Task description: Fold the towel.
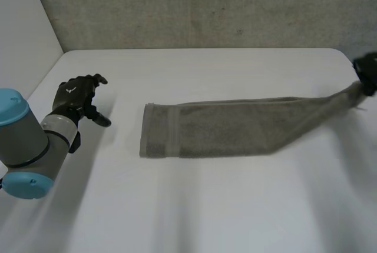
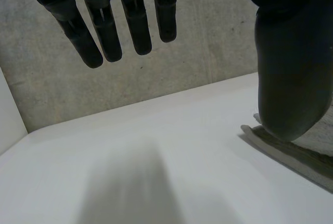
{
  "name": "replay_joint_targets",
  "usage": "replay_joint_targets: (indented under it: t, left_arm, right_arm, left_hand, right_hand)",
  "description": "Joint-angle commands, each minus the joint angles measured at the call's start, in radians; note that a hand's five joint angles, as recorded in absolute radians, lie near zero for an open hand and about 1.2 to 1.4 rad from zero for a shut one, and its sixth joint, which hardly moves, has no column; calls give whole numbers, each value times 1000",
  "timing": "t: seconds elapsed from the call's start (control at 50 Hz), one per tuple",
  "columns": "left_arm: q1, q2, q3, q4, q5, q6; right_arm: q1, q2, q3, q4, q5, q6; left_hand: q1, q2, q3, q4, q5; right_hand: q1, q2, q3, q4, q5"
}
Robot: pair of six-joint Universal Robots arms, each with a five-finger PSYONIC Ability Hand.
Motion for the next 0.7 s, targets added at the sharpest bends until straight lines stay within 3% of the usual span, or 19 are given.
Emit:
replay_joint_targets:
  t: [0.02, 0.04, 0.08, 0.14, 0.18, 0.36, 0.38, 0.4, 0.42, 0.46, 0.48, 0.5, 0.52, 0.54, 0.7]
  left_arm:
    - [-6, 0, -3, 0, 0, 0]
    - [-6, 0, -3, 0, 0, 0]
    - [-7, 0, -3, 0, 0, 0]
    - [-7, 0, -2, 0, 0, 0]
    - [-12, 3, -2, 0, 0, 0]
    - [-32, 38, -2, -1, 0, 0]
    - [-40, 44, 0, -1, 0, 0]
    - [-46, 49, 0, -1, 0, 0]
    - [-46, 49, 0, -1, 0, 0]
    - [-50, 52, 3, -1, 0, 0]
    - [-55, 57, 3, -1, 0, -2]
    - [-60, 63, 4, -1, 1, -2]
    - [-60, 63, 4, -1, 1, -2]
    - [-64, 69, 9, -1, 1, -2]
    - [-132, 77, 61, -4, 3, -12]
  right_arm:
    - [313, 9, -140, 25, 0, 58]
    - [314, 9, -140, 25, 0, 58]
    - [459, 36, -183, 17, -1, 61]
    - [529, 73, -204, 9, 0, 62]
    - [651, 143, -235, -18, -6, 62]
    - [803, 300, -260, -90, -17, 56]
    - [809, 329, -270, -96, -17, 58]
    - [817, 355, -287, -98, -18, 59]
    - [817, 355, -287, -98, -18, 59]
    - [831, 380, -312, -95, -18, 59]
    - [831, 380, -312, -95, -18, 59]
    - [828, 380, -316, -96, -9, 62]
    - [828, 380, -316, -96, -9, 62]
    - [822, 372, -316, -98, 2, 64]
    - [736, 157, -221, -53, 9, 229]
  left_hand:
    - [-96, -115, -88, -105, -241]
    - [-96, -115, -88, -105, -241]
    - [-99, -118, -91, -108, -244]
    - [-105, -124, -97, -114, -250]
    - [-114, -133, -106, -123, -259]
    - [-166, -186, -159, -176, -311]
    - [-172, -192, -164, -181, -317]
    - [-172, -192, -165, -181, -317]
    - [-172, -192, -165, -181, -317]
    - [-175, -195, -167, -184, -320]
    - [-175, -195, -167, -184, -320]
    - [-175, -195, -167, -184, -320]
    - [-175, -195, -167, -184, -320]
    - [-175, -195, -167, -184, -320]
    - [-178, -198, -170, -187, -323]
  right_hand:
    - [194, 82, 70, 64, 118]
    - [194, 82, 70, 64, 118]
    - [194, 82, 70, 64, 118]
    - [194, 82, 70, 64, 118]
    - [194, 82, 70, 64, 118]
    - [194, 82, 70, 64, 118]
    - [143, 31, 18, 13, 67]
    - [-84, -196, -209, -215, -161]
    - [-87, -198, -211, -217, -163]
    - [-466, -578, -591, -596, -542]
    - [-468, -580, -593, -599, -545]
    - [-765, -877, -889, -895, -841]
    - [-768, -880, -892, -898, -844]
    - [-1028, -1139, -1152, -1158, -1104]
    - [-1028, -1139, -1152, -1158, -1104]
